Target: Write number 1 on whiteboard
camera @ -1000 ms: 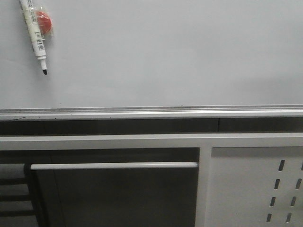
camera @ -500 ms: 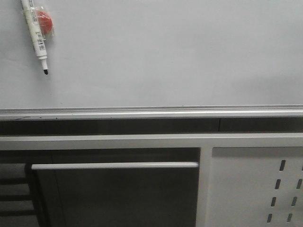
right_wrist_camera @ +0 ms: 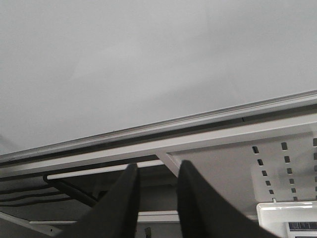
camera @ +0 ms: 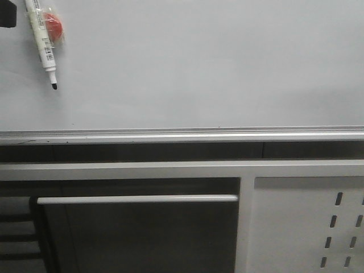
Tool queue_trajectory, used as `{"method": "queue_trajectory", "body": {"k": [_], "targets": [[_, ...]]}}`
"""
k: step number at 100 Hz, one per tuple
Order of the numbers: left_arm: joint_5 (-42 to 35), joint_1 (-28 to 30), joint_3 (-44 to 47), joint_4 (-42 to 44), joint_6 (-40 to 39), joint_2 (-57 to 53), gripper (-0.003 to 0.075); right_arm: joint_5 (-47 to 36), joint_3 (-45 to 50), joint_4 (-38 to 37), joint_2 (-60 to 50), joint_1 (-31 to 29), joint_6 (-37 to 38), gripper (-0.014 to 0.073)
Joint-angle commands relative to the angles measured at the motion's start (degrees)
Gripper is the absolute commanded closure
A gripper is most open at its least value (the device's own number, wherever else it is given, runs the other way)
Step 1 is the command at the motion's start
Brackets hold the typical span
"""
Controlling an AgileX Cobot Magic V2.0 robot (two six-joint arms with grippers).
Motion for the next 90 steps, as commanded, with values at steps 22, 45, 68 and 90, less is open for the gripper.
{"method": "queue_trajectory", "body": {"k": [22, 45, 68, 90], "targets": [[-2.95, -1.8, -6.74, -3.36, 0.01, 6.86, 0.0491, -3.89, -2.07, 1.35, 0.79, -0.23, -0.73, 0.0428], [-3.42, -1.8, -8.3, -3.36, 0.01, 9.12, 0.0491, -4.2, -2.07, 1.35, 0.79, -0.23, -0.73, 0.0428], [-4.24, -1.8, -9.95, -3.13, 0.01, 11.87, 0.0492, -4.67, -2.07, 1.35, 0.79, -0.23, -0.73, 0.0428], [-4.48, -1.8, -10.09, -2.9, 0.01, 11.87, 0.0591, -4.69, -2.07, 1.24, 0.79, -0.23, -0.73, 0.0428]]}}
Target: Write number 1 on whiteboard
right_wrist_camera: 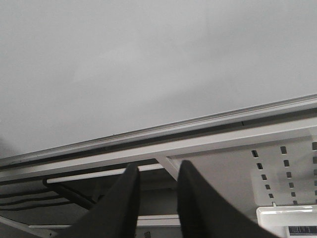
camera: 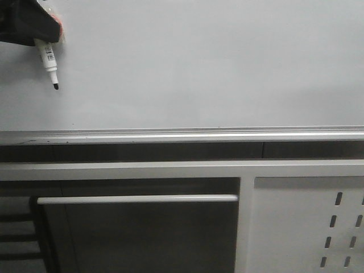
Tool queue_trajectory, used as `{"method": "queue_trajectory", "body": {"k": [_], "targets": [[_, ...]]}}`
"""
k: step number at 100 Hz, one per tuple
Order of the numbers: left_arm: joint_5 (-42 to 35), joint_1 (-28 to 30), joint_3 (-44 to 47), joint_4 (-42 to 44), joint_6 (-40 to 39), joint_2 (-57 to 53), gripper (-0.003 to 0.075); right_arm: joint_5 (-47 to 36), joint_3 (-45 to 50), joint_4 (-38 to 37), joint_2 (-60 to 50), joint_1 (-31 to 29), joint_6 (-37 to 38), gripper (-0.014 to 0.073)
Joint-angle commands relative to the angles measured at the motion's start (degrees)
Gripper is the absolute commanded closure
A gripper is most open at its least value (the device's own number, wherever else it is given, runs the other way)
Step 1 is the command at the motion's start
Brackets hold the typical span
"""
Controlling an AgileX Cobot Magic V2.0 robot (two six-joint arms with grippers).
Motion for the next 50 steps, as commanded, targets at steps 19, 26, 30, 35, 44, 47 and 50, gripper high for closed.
{"method": "queue_trajectory", "body": {"k": [19, 26, 30, 35, 44, 47, 50], "targets": [[-0.97, -0.23, -2.25, -0.25, 0.01, -1.03, 0.0741, -4.17, -2.07, 1.24, 0.79, -0.23, -0.64, 0.0428], [-0.42, -0.23, -2.25, -0.25, 0.01, -1.11, 0.0741, -4.17, -2.07, 1.24, 0.79, -0.23, -0.64, 0.0428], [0.74, -0.23, -2.25, 0.18, 0.01, -1.22, 0.0741, -4.17, -2.07, 1.24, 0.79, -0.23, -0.64, 0.0428], [3.44, -0.23, -2.25, 0.98, 0.01, -1.48, 0.0741, -3.71, -2.07, 1.24, 0.79, -0.23, -0.64, 0.0428], [9.61, -0.23, -2.25, 2.06, 0.01, -1.75, 0.0741, -1.99, -2.07, 1.35, 0.79, -0.23, -0.64, 0.0428], [11.79, -0.23, -2.25, 2.32, 0.01, -1.87, 0.0741, -1.27, -2.07, 1.48, 0.79, -0.23, -0.64, 0.0428], [14.21, -0.23, -2.25, 2.43, 0.01, -1.87, 0.0741, -0.55, -2.07, 1.96, 0.79, -0.23, -1.18, 0.0428]]}}
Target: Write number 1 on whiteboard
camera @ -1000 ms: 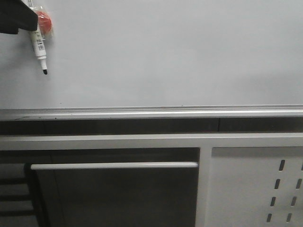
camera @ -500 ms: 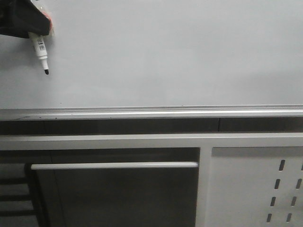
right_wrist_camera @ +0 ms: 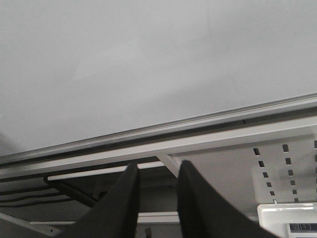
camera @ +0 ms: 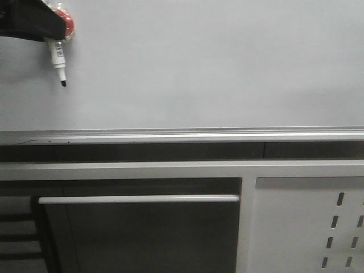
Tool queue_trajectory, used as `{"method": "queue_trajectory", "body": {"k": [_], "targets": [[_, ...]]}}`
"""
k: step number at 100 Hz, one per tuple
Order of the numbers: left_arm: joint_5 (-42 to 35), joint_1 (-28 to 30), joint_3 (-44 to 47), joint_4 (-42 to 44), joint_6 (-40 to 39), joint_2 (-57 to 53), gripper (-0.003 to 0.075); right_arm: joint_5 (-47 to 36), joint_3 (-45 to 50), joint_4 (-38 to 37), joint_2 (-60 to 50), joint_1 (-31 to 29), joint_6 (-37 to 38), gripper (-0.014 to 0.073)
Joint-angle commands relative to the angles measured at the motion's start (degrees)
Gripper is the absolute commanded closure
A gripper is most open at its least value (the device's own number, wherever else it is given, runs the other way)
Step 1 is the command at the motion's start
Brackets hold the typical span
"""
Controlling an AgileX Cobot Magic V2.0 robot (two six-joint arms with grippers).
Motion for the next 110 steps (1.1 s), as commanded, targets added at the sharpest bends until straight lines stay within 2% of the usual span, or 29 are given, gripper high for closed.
{"method": "queue_trajectory", "body": {"k": [1, 7, 20, 36, 45, 56, 67, 76, 94, 110], "targets": [[9.16, -0.23, -1.99, 0.57, -0.04, -1.76, 0.0741, -1.15, -2.07, 2.3, 0.79, -0.23, -1.63, 0.0428], [14.03, -0.23, -1.99, 1.63, -0.04, -1.76, 0.0741, 0.34, -2.17, 5.27, 0.95, -0.23, -4.9, 0.0428], [21.12, -2.63, -1.99, 6.06, -0.04, -1.76, 0.0741, 6.6, -4.39, 17.57, 3.4, -0.23, -17.15, 0.0428], [23.09, -10.23, -1.99, 10.23, -0.04, -0.19, 0.0741, 18.82, -9.58, 30.41, 10.5, -0.23, -34.25, 0.0428], [23.09, -14.79, -2.78, 13.37, -0.04, 0.98, 0.0741, 25.45, -12.47, 34.78, 15.36, -0.23, -38.95, 0.0428], [23.86, -19.75, -4.02, 15.54, -0.04, 2.48, 0.0741, 32.95, -16.98, 34.68, 21.26, -0.23, -40.06, 0.0428], [24.71, -21.9, -5.42, 16.94, -0.68, 4.34, 0.0741, 37.5, -21.28, 34.02, 25.3, -0.08, -40.06, 0.0427], [24.58, -23.04, -6.58, 17.38, -0.7, 5.9, 0.0741, 38.69, -24.93, 32.28, 28.29, 2.18, -40.06, 0.0426], [25.64, -23.53, -8.64, 17.89, -0.8, 7.85, 0.0741, 37.68, -30.77, 22.48, 32.04, 9.6, -38.0, 0.0426], [26.83, -23.53, -10.77, 21.94, -3.81, 9.65, 0.0741, 36.59, -34.59, 20.88, 35.25, 14.12, -36.63, 0.0426]]}}
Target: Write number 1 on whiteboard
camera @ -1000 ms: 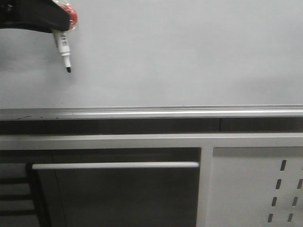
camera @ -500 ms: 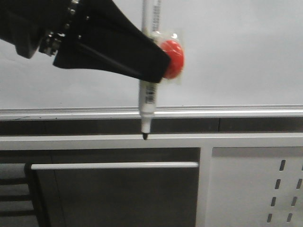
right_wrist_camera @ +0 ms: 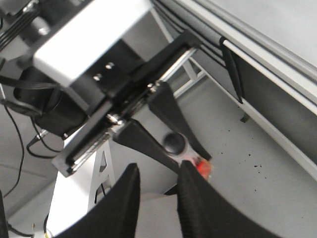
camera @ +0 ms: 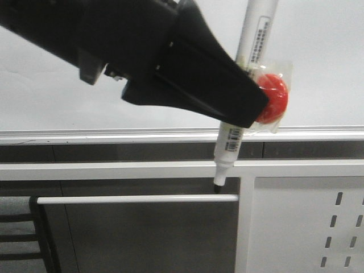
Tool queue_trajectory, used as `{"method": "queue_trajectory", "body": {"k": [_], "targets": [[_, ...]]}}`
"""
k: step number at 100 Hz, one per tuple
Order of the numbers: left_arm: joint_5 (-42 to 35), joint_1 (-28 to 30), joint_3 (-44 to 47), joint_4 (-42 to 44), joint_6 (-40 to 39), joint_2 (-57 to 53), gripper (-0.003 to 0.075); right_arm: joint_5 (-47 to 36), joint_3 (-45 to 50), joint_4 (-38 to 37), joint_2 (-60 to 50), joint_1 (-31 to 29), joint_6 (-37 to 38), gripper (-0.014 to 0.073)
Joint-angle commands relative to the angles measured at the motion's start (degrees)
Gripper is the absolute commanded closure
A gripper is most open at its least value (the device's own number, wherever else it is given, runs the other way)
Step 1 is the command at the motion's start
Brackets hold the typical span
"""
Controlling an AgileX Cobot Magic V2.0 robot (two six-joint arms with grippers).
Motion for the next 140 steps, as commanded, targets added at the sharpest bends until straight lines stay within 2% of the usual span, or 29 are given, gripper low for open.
{"method": "queue_trajectory", "body": {"k": [1, 27, 45, 67, 140], "targets": [[1.74, -0.48, -2.92, 0.16, -2.2, -0.6, 0.0741, -0.73, -3.51, 1.82, 1.42, 2.02, 0.48, 0.0426], [2.26, -0.48, -3.69, 0.83, -3.01, -0.22, 0.0741, -0.91, -6.82, -2.67, 5.03, 3.3, 2.73, 0.0426], [2.07, -0.48, -3.69, 0.83, -3.01, -0.22, 0.0741, 0.66, -7.34, -2.44, 5.87, 3.43, 2.73, 0.042], [1.76, -0.48, -3.69, 0.83, -3.01, -0.22, 0.0741, 1.34, -7.34, -1.14, 6.4, 3.43, 3.14, 0.0279], [0.63, -0.48, -6.25, -0.21, -3.01, -0.22, 0.0741, 3.88, -7.34, -0.88, 7.29, 3.53, 3.14, 0.0281]]}}
